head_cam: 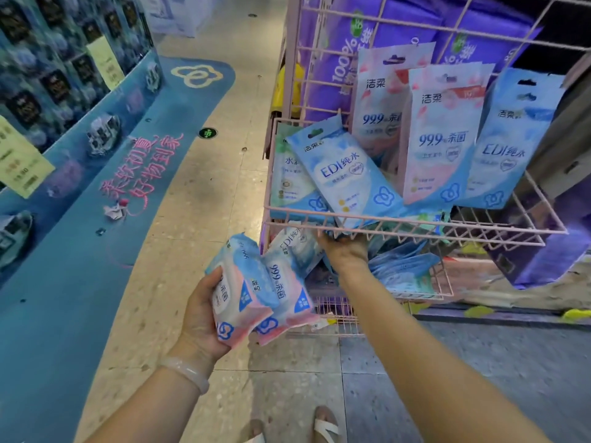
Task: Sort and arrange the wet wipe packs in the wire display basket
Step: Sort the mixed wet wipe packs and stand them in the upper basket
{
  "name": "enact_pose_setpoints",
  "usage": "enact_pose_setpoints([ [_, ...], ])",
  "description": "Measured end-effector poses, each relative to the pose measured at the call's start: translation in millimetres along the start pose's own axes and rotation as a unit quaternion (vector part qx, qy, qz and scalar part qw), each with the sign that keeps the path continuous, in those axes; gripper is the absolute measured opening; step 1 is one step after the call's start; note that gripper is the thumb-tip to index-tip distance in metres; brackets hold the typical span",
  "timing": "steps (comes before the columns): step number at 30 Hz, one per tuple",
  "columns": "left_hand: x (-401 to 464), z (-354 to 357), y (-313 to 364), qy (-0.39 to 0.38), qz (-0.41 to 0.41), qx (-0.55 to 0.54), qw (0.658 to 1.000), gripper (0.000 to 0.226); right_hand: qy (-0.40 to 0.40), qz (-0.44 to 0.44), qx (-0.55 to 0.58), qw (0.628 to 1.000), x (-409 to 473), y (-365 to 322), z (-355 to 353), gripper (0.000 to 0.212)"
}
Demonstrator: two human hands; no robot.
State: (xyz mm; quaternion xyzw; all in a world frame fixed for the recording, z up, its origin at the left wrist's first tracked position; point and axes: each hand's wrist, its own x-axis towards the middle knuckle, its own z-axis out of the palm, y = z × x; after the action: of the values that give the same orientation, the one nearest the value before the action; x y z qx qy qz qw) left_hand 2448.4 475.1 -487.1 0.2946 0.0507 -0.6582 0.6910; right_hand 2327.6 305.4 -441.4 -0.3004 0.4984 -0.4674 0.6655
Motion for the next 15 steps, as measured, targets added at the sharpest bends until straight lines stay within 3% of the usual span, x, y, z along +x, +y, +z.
enact_pose_setpoints([
  [1,-2,-3,-1,0.001,0.003,-0.001,1.000,0.046,0.009,0.017,0.006,1.000,2,-1,4,0.041],
  [3,-8,-8,-1,0.005,0.007,-0.006,1.000,0.047,0.015,0.013,-0.161,0.987,6,5,11,0.050],
  [4,-11,-10,-1,0.008,0.009,-0.009,1.000,0.045,-0.002,0.013,-0.198,0.980,2,10,14,0.059],
  [6,-17,-15,1,0.008,0.011,-0.016,1.000,0.042,0.043,0.003,-0.256,0.966,2,22,12,0.076],
  [10,-27,-25,3,0.011,0.018,-0.019,1.000,0.043,-0.016,-0.082,-0.314,0.946,-1,28,-6,0.059],
  [13,-32,-30,5,-0.001,0.018,-0.025,1.000,0.045,-0.033,-0.138,-0.256,0.956,-11,21,-6,0.066],
  [15,-32,-29,5,-0.014,0.017,-0.025,0.999,0.053,0.002,-0.201,-0.346,0.916,-19,21,-6,0.072],
])
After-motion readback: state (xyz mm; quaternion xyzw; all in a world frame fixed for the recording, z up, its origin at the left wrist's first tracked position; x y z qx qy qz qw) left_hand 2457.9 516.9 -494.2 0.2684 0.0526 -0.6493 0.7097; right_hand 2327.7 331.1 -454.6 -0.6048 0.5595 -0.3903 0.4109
